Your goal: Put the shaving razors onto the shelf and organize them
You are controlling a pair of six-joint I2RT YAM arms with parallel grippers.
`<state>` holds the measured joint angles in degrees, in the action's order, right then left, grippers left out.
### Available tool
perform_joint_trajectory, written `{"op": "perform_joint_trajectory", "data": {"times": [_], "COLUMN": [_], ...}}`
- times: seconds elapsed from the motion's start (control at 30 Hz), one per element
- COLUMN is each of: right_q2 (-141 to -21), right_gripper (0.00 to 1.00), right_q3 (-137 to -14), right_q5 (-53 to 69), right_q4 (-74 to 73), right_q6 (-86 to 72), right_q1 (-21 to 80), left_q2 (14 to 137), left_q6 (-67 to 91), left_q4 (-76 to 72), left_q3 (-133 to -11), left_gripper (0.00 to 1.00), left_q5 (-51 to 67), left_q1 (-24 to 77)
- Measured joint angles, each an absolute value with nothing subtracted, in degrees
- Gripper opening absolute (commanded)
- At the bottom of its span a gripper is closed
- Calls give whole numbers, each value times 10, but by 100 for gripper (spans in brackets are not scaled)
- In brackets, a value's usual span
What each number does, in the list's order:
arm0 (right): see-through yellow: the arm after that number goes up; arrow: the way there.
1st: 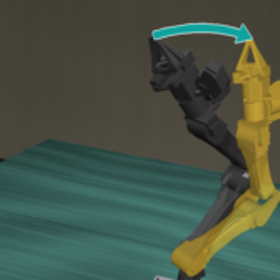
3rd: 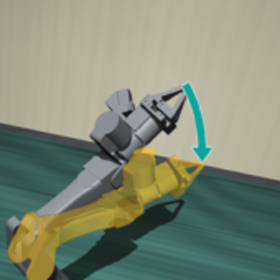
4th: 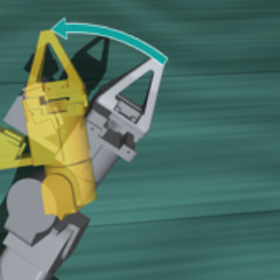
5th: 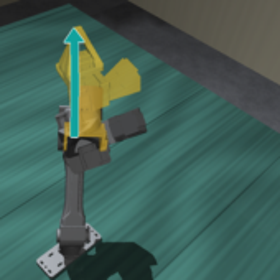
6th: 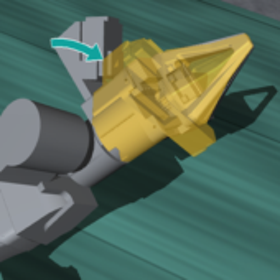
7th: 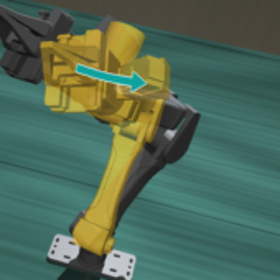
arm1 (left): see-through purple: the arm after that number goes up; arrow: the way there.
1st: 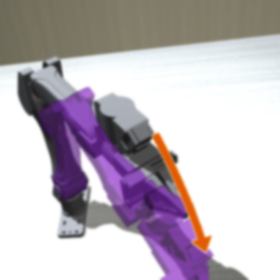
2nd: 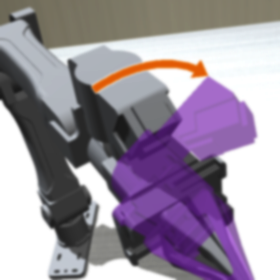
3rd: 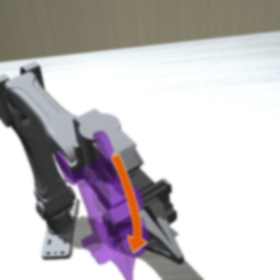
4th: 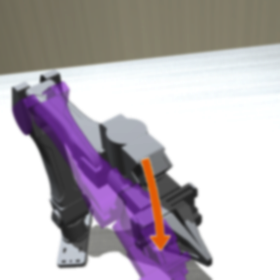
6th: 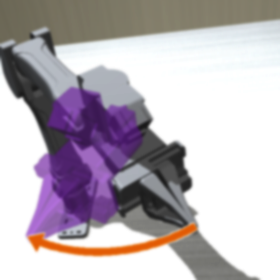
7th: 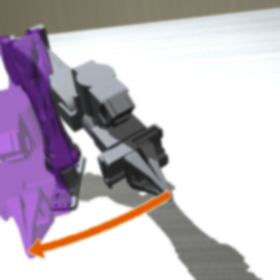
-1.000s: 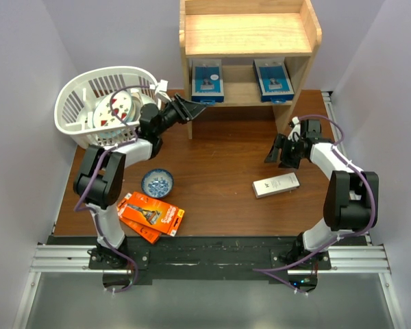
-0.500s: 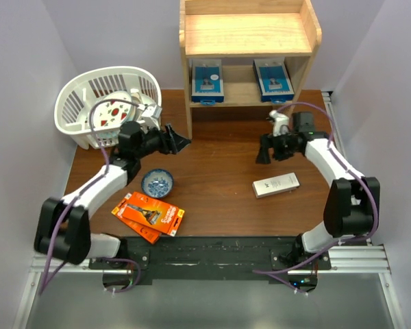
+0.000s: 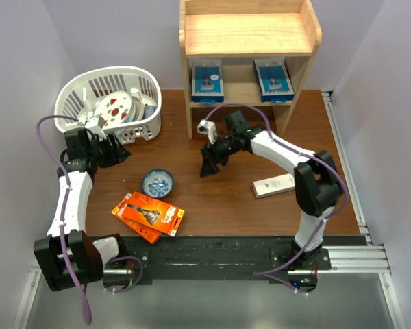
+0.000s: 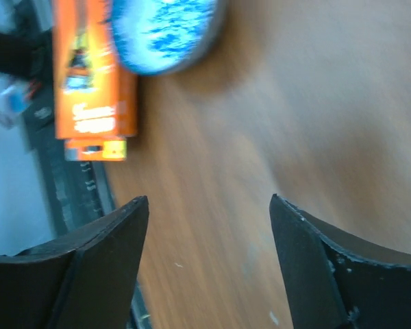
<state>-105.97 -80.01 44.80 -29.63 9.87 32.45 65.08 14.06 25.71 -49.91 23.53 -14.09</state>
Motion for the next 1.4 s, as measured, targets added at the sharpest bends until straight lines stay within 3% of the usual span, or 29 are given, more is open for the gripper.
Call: {"op": "perform_joint_trajectory", "data": {"times": [0.2, 0.4, 0.67, 0.97, 1.4], "right_q2": [-1180, -1207, -1215, -1294, -1301], "right_gripper": [69, 66, 47, 47, 46], "right_q3": [-881, -866, -860, -898, -915], "right_q5": [531, 549, 551, 568, 621], "right_q4": [-345, -360, -373, -416, -409], "right_q6": [98, 73, 71, 71, 62], "right_q1": [393, 434, 474, 480, 484], "left_q2": [617, 574, 529, 521, 513], "left_q6": [142, 154, 162, 170, 170], "left_q4": [279, 274, 268, 264, 262], "left_q3": [-496, -483, -444, -429, -426], "left_gripper": [58, 58, 58, 57, 57], "left_q5": [243, 264, 281, 295, 310], "left_q1": [-161, -170, -185, -211, -226]}}
